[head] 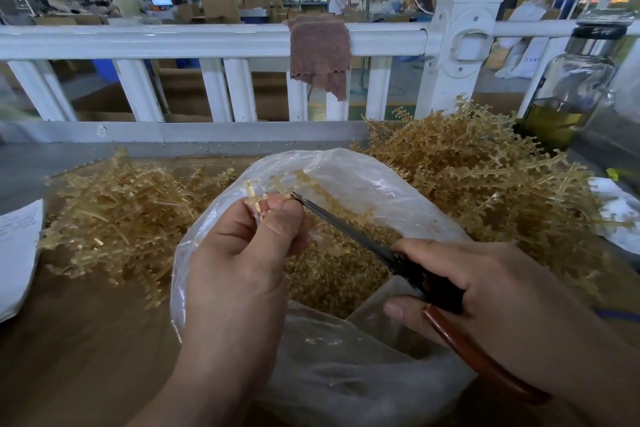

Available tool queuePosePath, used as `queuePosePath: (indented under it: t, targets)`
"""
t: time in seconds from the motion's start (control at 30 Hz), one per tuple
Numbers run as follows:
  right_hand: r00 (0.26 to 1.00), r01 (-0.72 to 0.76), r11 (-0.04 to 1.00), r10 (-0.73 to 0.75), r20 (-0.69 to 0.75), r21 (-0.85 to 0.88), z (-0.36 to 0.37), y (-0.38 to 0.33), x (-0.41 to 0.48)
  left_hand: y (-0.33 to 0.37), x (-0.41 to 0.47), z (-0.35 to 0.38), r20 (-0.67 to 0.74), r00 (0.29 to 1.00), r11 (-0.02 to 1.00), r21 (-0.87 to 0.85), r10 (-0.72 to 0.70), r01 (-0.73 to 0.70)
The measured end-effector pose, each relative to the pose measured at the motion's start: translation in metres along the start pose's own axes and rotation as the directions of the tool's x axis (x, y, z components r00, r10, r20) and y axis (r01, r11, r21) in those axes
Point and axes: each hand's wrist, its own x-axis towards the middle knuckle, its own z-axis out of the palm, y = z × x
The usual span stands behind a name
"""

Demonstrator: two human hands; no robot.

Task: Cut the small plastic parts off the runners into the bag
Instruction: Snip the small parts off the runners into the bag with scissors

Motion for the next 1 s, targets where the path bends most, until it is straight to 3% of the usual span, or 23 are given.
queuePosePath:
  t: [0.33,1.0]
  targets:
    - [0.999,0.053,0.998,-0.053,0.013,0.014,-0.0017,-0.0002,0.0027,-0.0043,0.0003,-0.0002,0.004,1.0,1.0,-0.008,-0.018,0.018]
    - [1.0,0.016,1.0,-0.016,-0.011,-0.01,0.003,-0.0003,0.0016,-0.0068,0.0009,-0.0002,0.029,0.998,0.994,-0.087,-0.06,0.062]
